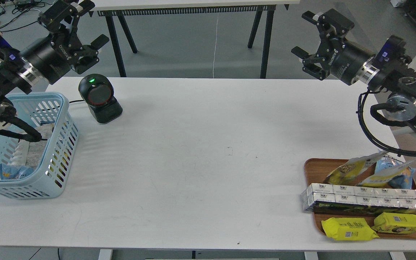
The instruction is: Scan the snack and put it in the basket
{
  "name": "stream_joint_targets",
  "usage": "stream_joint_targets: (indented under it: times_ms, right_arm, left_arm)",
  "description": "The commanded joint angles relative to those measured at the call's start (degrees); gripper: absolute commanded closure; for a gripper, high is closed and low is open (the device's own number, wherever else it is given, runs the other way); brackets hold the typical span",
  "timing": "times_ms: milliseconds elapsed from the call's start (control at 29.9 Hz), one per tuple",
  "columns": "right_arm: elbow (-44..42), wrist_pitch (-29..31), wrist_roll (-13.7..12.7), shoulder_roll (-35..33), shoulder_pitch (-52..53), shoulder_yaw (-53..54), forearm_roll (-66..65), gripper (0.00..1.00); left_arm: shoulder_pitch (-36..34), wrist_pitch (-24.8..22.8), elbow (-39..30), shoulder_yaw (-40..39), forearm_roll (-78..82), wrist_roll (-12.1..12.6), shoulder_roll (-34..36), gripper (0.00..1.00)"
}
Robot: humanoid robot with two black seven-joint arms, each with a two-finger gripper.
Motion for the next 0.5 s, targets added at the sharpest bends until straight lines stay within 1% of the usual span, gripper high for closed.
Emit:
stream_joint_targets:
  times_ms: [0,100,234,334,468]
  right_arm:
    - [1.0,0.0,0.0,-5.0,4.8,-0.4,-12.1,0.01]
    - [4.0,0.0,0.0,-7.7,7.7,-1.8,-23.0,0.01]
    - [10.4,0.0,0.0,-11.3,11.6,-3.8,-40.1,0.01]
    - [16.3,0.0,0.0,-14.0,13.7,-4.4,-51.3,0.01]
    - [28.0,0.0,0.0,-20.2,14.6,-4.5,-68.2,0.01]
  left_arm:
    - [-0.4,0.0,0.1,0.2,0.1,0.0,-0.2,0.00]
    - [-0.5,0.0,0.1,0.3,0.1,0.0,-0.2,0.00]
    - [-0.5,0.0,0.0,0.4,0.1,0.0,-0.2,0.00]
    - [-0.6,0.0,0.0,0.4,0.2,0.0,-0.1,0.00]
    - [-0.7,0.0,-0.1,0.4,0.2,0.0,0.2,0.00]
